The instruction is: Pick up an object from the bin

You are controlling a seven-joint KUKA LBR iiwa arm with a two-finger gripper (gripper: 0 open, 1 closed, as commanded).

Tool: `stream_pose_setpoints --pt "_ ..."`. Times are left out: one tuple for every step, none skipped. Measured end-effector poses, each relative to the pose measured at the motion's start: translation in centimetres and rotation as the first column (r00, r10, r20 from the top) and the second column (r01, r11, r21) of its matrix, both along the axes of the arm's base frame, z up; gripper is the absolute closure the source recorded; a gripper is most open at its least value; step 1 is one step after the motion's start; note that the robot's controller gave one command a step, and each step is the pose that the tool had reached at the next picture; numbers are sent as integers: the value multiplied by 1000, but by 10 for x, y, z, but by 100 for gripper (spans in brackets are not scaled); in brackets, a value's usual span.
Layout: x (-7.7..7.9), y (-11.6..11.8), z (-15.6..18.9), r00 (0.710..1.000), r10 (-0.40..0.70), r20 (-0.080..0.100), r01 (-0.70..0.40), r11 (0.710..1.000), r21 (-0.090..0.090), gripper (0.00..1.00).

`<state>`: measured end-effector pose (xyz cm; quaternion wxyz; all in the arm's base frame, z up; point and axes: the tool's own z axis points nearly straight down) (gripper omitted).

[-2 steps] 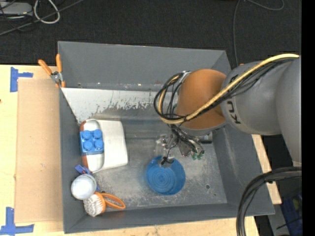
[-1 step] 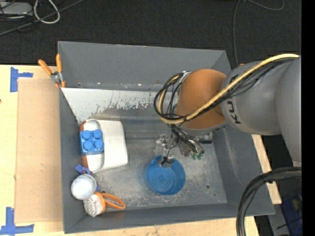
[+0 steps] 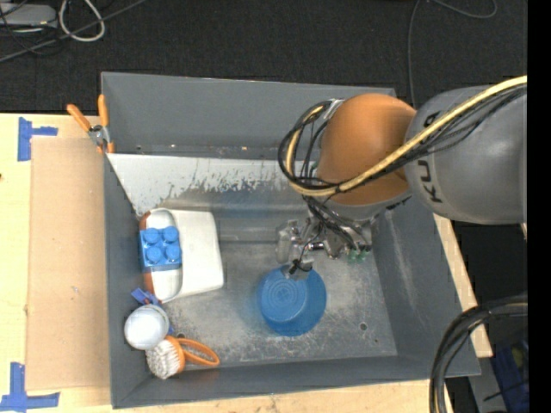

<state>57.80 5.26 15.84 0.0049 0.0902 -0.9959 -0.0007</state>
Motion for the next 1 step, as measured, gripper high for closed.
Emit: stream_pose_setpoints --pt "-4 -8 61 1000 13 2 -13 1000 0 100"
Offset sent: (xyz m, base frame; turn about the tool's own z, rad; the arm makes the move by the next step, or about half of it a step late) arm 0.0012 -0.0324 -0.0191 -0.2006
